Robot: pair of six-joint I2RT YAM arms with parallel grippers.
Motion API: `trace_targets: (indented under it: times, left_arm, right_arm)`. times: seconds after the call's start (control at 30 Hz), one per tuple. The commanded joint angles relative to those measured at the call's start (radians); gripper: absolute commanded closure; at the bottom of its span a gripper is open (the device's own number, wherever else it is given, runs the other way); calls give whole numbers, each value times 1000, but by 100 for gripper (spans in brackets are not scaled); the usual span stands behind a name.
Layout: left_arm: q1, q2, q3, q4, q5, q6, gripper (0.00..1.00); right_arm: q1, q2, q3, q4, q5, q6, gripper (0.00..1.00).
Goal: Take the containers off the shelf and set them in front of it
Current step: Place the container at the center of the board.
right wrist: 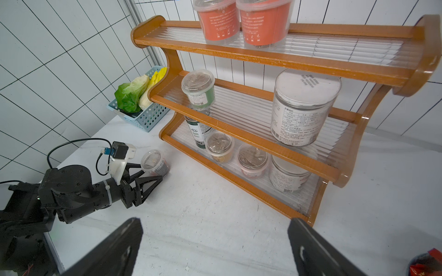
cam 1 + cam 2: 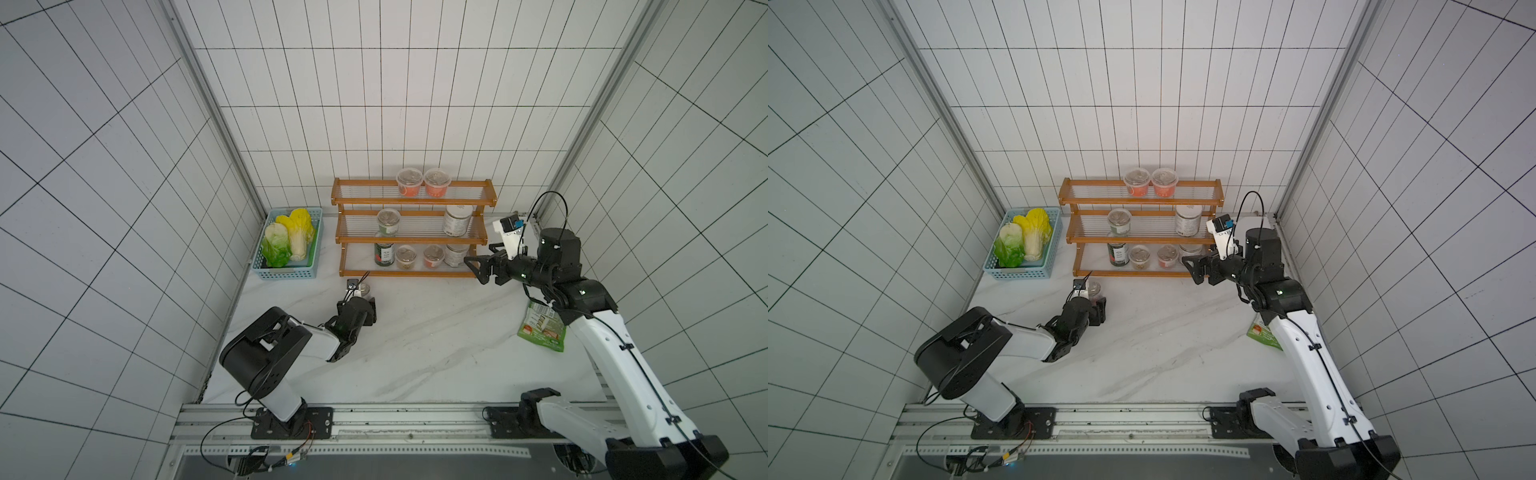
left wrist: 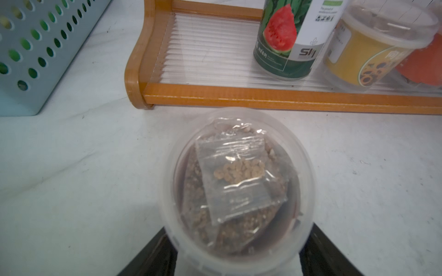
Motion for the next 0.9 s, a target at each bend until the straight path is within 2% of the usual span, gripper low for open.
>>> trace_targets:
  times: [0.0,0.2,0.43,0.53,0.63,0.73,0.87]
  left_arm:
    - [-3,-48,-25,-23,-22,-2,25]
    - [-27,-167,-42,-114,-53,-13,23]
    - [-82,-445,-19,-452,-148,-103,19]
    - [-92,-614,32,-628,-110,-110,18]
    - [-93,-729,109,-709,-38,-72,18]
    - [-95,-742,219,-724,7,6,15]
    - [-86,-634,418,-738,86,118,10]
  right_arm:
    - [12,-20,-23,16,17,-9,1]
    - [12,-33,-21,10,16,-6,1]
    - [13,-33,-12,0,13,5,1]
    - [12,-33,-14,-4,-7,25,1]
    - [14,-33,-12,-13,-39,44,1]
    - [14,-38,-6,-28,-46,49,1]
    - [13,-41,17,-46,-45,46,1]
